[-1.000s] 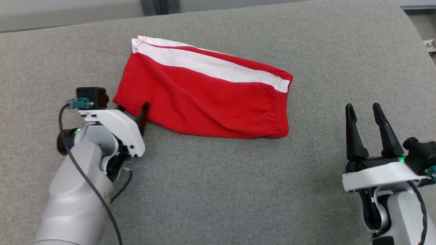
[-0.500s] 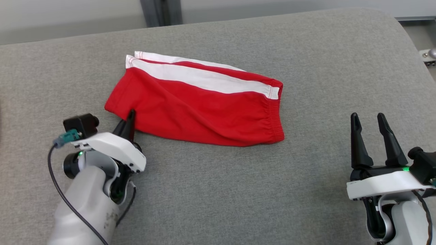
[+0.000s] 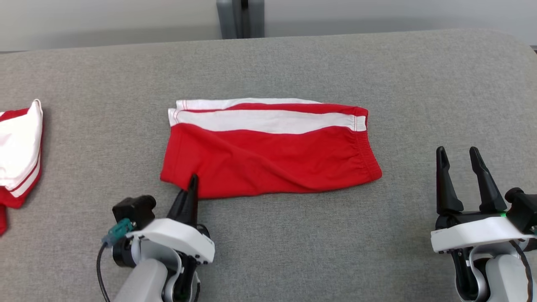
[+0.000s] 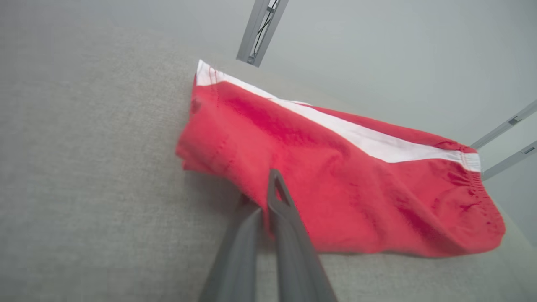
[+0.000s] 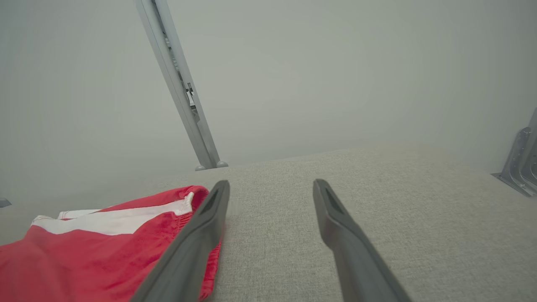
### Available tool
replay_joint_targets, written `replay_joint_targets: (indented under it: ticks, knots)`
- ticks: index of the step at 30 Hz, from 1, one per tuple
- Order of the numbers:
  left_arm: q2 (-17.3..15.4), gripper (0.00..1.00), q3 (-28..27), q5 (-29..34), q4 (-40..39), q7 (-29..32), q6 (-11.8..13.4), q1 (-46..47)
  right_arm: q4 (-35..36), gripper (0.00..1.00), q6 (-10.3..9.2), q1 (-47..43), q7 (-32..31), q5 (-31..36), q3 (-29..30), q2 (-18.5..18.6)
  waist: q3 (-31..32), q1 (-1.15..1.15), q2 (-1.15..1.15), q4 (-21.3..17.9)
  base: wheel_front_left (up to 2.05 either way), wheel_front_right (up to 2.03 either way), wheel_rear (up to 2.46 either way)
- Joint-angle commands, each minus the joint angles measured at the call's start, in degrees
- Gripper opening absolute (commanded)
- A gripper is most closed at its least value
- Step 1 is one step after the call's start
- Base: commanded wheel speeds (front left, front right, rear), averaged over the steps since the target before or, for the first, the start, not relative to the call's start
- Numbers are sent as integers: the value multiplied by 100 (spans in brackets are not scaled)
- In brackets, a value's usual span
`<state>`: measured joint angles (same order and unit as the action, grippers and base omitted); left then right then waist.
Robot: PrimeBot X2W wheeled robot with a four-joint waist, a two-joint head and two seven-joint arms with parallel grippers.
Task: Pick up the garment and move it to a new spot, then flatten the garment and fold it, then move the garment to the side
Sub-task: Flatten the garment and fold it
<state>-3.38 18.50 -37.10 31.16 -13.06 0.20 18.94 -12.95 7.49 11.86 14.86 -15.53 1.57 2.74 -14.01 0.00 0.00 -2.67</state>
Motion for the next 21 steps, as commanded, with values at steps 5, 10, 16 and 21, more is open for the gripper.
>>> replay_joint_targets:
  ticks: [5, 10, 16, 21]
  knots:
    - [-37, 0, 47, -100, -593, 244, 279, -463, -7, 100, 2, -97, -60, 12, 1, 33, 71, 0, 0, 87, 0, 0, 0]
    - [-178, 100, -55, 5, -756, 307, 667, -583, -43, 100, 2, -75, -71, -54, -117, 35, 122, 0, 0, 18, 0, 0, 0]
    - [-506, 100, -242, 550, -1006, -102, 1093, -407, 36, 100, 2, -139, -30, 51, -65, 35, 204, 0, 0, 39, 0, 0, 0]
    - [-645, 100, -301, 954, -1353, -194, 973, -209, 62, 100, 2, -166, -48, 150, -26, 35, 240, 0, 0, 109, 0, 0, 0]
